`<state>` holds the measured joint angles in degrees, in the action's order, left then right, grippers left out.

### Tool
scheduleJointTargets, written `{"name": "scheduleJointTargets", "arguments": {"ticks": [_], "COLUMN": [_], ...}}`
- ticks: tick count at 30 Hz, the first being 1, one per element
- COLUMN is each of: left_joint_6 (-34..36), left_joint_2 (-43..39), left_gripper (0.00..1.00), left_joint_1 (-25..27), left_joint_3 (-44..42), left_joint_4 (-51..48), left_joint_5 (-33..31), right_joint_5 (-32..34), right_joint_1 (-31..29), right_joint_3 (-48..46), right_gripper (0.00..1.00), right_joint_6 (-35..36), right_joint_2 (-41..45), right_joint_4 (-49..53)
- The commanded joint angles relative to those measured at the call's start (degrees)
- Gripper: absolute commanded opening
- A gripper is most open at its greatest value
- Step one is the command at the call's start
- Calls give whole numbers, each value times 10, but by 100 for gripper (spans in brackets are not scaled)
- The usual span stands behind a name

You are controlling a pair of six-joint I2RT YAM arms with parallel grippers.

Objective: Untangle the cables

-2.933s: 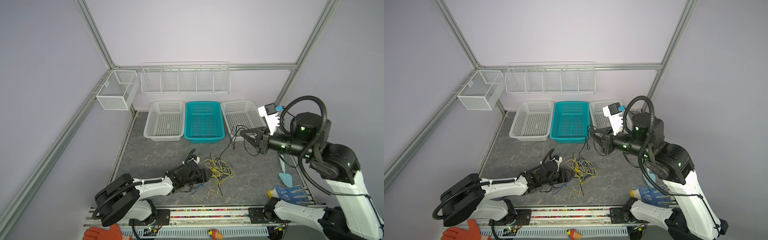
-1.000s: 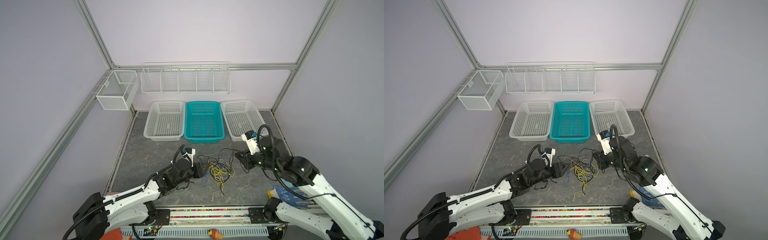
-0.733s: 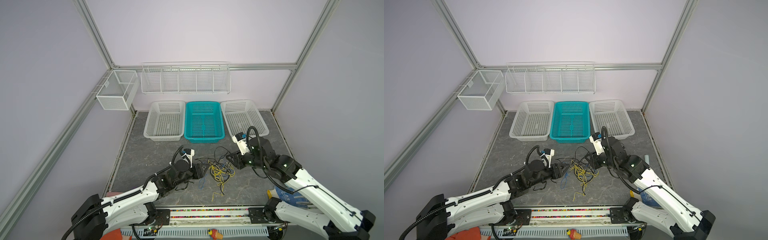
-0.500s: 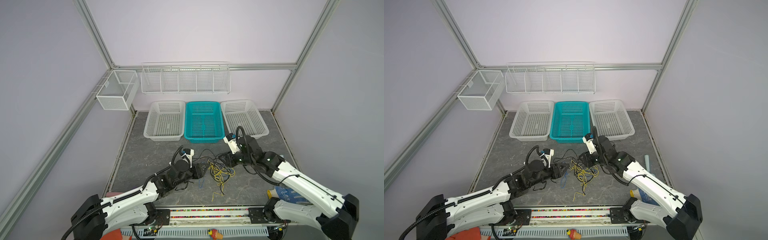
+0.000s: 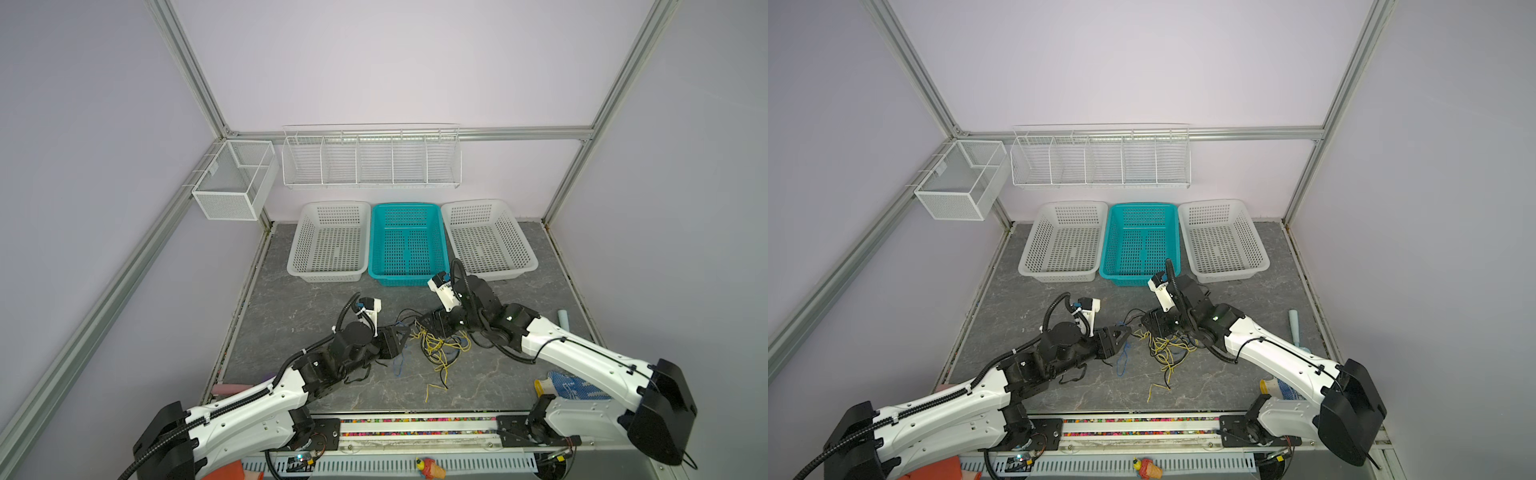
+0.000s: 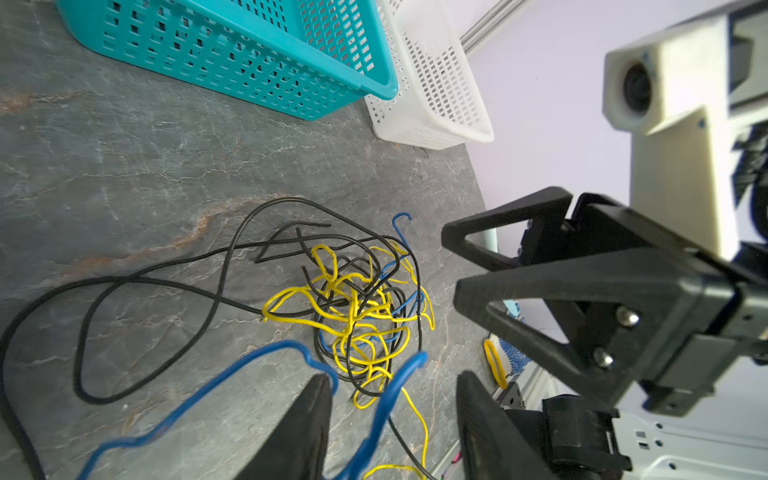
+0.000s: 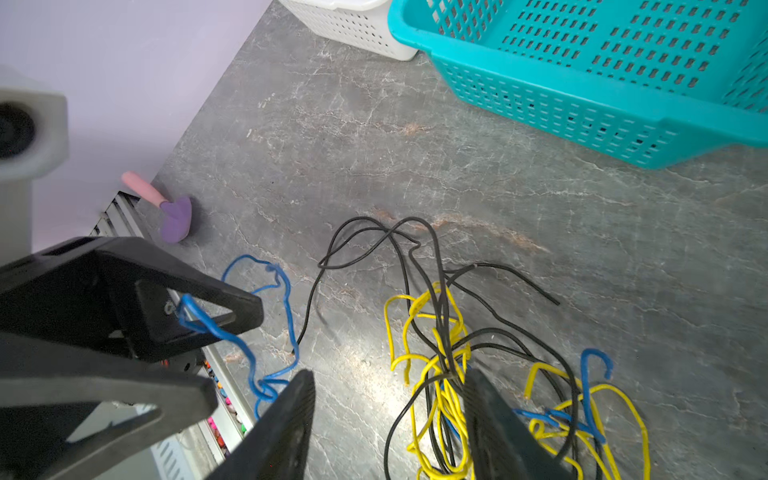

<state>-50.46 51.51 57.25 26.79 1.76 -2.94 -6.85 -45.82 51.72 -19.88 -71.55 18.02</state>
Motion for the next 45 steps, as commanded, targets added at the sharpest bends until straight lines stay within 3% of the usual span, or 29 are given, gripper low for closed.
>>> {"name": "scheduleJointTargets", "arguments": {"ticks": [1,14,21,23,30,38,45], "left_joint_6": [14,52,107,130,221,300,308], "left_joint_2": [-20,-73,-43,-28,54,187,335], "left_gripper": [45,22,0,0,0,0,0], "left_joint_1": [-3,-3,-22,-52,-234,-344,-441], "left_joint_3": [22,103,193,221,346,460,524], "left_joint_4": [-38,-177,-277,-304,-371,-369,-324], "left_joint_5": [-21,-59,-98,-88,25,52,80], "right_joint_5": [18,24,22,21,15,0,14], "right_joint_1": [-2,-2,-3,-3,-3,-9,-29], "right_joint_3": [-7,-94,-148,-163,-200,-240,-264], "right_gripper": [60,60,60,60,60,60,60], "right_joint_6": [4,10,10,10,3,-10,-7], "right_joint_2": [3,92,143,153,186,178,196], "right_joint_4": [-14,-65,-121,-134,-177,-236,-255]}}
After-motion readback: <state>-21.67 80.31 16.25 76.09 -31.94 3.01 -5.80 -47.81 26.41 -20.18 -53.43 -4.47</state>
